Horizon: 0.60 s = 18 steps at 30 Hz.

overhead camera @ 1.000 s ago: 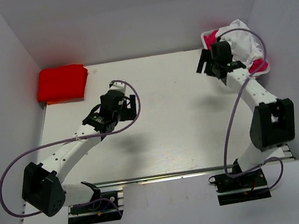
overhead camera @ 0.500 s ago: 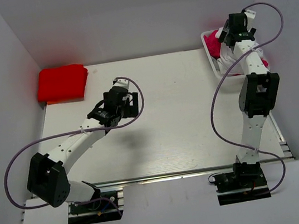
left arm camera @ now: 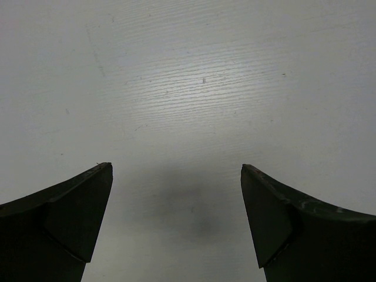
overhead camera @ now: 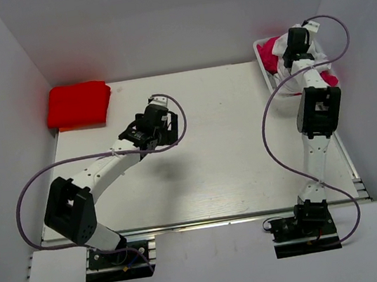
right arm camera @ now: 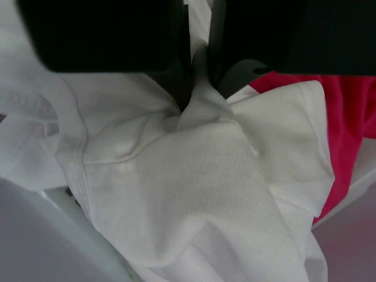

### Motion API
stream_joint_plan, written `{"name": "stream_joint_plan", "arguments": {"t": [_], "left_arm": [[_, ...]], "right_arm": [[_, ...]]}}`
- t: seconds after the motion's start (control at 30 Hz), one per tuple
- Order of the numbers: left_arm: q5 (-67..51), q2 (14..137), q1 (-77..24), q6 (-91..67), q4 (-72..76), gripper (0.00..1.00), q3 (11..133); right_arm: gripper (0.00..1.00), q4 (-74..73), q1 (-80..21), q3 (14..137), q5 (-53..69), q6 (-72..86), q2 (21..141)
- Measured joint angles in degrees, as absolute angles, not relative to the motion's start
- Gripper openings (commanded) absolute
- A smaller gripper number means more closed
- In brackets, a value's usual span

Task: Fold and stack the t-shirts
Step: Grab crumpled tshirt from bin with the right arm

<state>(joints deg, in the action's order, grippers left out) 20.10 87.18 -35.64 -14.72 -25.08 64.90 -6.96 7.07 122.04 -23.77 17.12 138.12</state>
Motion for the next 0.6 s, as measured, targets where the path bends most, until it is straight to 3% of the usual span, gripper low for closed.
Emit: {"name": "stream_joint_plan", "arguments": {"t": [0.03, 0.6], "left_arm": [[20.1, 87.5, -35.6, -14.9, -25.3, 1.0, 65.2], [19.0, 84.6, -35.6, -16.5, -24.8, 1.0, 63.3]], "right_arm": [[0.0, -6.3, 7.1, 122.0, -23.7, 17.4, 138.4], [0.0, -0.1, 7.2, 115.6, -23.2, 12.9, 123.6]]}}
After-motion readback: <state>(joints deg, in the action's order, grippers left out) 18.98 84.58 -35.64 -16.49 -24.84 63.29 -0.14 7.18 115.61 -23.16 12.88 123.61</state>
